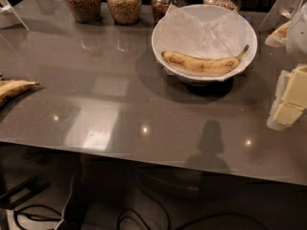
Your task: Pick banana from white bowl
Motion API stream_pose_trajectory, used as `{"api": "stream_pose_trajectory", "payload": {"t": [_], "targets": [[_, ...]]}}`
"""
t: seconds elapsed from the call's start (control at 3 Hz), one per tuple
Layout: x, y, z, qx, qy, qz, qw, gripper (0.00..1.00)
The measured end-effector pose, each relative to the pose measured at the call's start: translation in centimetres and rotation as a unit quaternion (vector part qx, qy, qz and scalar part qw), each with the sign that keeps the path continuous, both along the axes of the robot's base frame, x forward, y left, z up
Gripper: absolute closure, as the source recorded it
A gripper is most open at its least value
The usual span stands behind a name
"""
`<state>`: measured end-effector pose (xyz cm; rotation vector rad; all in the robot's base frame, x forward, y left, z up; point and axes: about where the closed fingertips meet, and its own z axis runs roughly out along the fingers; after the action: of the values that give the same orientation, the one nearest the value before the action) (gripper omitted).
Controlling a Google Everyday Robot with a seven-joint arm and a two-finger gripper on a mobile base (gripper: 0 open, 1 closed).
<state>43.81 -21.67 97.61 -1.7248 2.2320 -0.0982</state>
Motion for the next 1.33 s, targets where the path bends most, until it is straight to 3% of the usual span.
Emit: {"api": "stream_pose_trajectory", "payload": {"t": [0.33, 0.67, 1.33], "targets": [[0.0, 0.0, 0.0, 0.0, 0.0, 0.0, 1.0, 0.0], [1.0, 0.3, 0.3, 0.006, -0.02, 0.005, 0.9998, 0.0], [8.7, 1.7, 0.1, 0.076, -0.074, 0.017, 0.9942, 0.0]]}}
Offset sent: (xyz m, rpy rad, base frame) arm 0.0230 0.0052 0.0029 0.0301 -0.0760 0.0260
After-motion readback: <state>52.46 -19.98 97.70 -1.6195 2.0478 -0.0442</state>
